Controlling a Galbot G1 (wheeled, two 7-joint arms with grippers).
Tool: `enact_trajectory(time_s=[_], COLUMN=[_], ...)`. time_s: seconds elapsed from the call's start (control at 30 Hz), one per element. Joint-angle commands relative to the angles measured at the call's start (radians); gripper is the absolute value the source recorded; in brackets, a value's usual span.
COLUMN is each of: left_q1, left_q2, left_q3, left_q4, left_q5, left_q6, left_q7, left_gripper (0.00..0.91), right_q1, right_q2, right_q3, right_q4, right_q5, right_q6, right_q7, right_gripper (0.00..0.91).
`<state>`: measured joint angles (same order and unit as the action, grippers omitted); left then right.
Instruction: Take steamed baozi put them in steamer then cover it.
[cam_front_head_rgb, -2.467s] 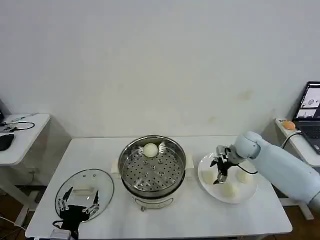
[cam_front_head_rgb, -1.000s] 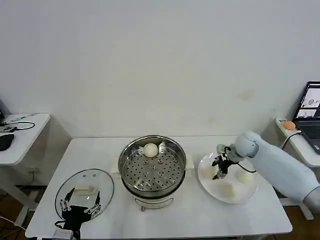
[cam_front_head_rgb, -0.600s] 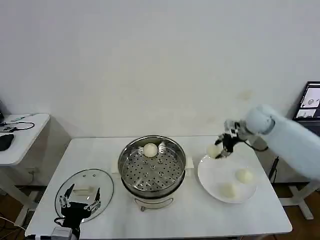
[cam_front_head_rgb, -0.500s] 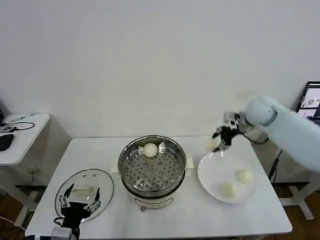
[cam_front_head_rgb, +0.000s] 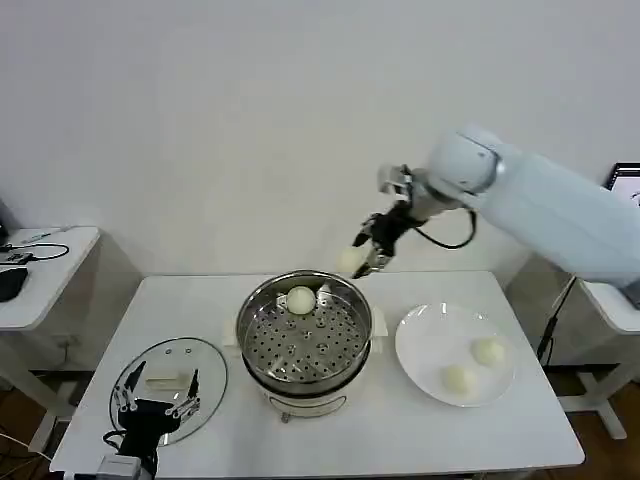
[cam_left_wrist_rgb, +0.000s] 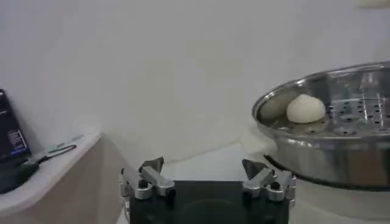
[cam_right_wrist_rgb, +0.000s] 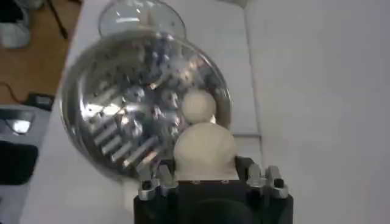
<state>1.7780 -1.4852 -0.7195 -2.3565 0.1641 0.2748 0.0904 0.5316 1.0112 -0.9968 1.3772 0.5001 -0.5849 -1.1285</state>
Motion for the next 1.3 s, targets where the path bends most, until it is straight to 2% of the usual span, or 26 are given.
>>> enact_trajectory(time_s=[0.03,0.17,0.7,0.93,1.27,1.3], left_q1=[0.003,0.004,-0.015,-0.012,-0.016,-0.016], left_q2=[-0.006,-0.009,-0.015,-0.015,-0.018,-0.018], left_q3=[-0.002,-0.007,-0.002,-0.007,-0.004,-0.003], left_q4=[-0.016,-0.019,-0.006,-0.008,-0.003,-0.002], left_q5=[-0.001,-0.003,-0.010,-0.017,-0.019,-0.019], left_q6=[0.000,0.000,0.001,0.001,0.001,0.001], left_q7=[-0.003,-0.004,-0.004,-0.004,-0.005,-0.006], left_gripper=[0.907,0.907,0.907,0.907,0.907,0.907], right_q1=[0.010,-0.043,-0.115,-0.138,-0.140,-0.140], right_q2=[0.255,0.316,0.428,0.463,0.467,0.467], right_q3=[-0.094,-0.117,-0.156,-0.154,-0.155,-0.155], right_q4=[-0.105,-0.167,-0.242,-0.288,-0.299,-0.299], right_q5=[0.061,0.026,-0.031,-0.098,-0.116,-0.117], right_q6=[-0.049,-0.047,-0.046,-0.041,-0.041,-0.040], right_q7=[0.015,0.019,0.030,0.035,0.040,0.039], right_gripper=[0.655,0.655,0.655,0.655,0.665,0.907])
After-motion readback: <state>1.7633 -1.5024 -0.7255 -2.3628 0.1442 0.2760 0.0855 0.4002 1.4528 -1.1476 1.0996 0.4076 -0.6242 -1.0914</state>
